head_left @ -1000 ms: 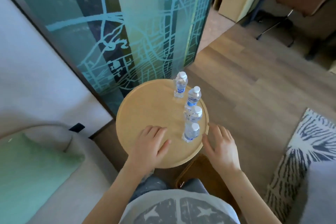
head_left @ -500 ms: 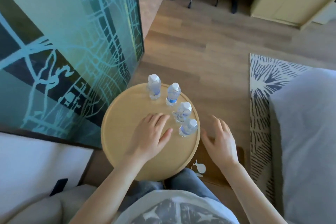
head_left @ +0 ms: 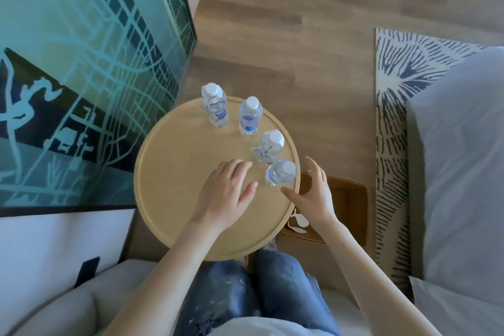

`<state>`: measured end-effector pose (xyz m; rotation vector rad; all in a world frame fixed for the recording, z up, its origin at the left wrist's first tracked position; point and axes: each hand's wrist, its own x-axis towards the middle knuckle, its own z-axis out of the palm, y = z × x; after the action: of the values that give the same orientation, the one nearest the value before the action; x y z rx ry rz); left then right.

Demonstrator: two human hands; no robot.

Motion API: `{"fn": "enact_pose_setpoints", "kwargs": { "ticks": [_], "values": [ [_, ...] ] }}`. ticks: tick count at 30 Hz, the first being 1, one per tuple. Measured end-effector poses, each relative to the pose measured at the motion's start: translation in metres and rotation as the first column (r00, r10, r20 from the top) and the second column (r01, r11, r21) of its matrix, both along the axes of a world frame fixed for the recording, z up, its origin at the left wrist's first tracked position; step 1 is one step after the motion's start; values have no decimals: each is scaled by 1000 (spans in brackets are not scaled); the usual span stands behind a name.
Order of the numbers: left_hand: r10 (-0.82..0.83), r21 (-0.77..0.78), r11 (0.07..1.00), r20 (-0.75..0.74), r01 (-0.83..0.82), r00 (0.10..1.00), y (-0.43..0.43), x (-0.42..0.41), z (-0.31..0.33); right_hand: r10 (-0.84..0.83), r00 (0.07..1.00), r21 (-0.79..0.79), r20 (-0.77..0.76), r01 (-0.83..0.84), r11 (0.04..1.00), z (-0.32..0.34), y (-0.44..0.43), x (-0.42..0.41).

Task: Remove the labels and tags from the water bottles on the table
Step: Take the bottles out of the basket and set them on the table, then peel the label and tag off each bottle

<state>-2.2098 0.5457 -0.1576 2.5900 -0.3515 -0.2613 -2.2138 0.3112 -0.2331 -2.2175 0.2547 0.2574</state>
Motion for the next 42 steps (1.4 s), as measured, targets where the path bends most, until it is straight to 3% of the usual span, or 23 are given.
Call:
{"fn": "enact_pose_setpoints", "kwargs": {
  "ticks": [9,18,24,29,37,42],
  "values": [
    [68,20,998,-89,-67,994,-14,13,-44,31,997,81,-68,-25,996,-63,7,29],
    [133,29,991,-102,-131,986,-22,6,-30,-20,996,103,-82,28,994,-35,-11,25],
    [107,16,994,-20,-107,994,-34,1,9,57,998,150,-25,-53,987,38,-38,21],
    [160,-80,985,80,-154,984,-41,-4,47,118,990,203,77,-131,970,115,-49,26],
    [199,-348,926,113,-149,974,-50,5,120,104,953,395,283,-215,893,234,-45,43],
    [221,-579,805,88,-131,971,-60,8,177,107,905,504,412,-324,801,301,-31,53]
  ]
}}
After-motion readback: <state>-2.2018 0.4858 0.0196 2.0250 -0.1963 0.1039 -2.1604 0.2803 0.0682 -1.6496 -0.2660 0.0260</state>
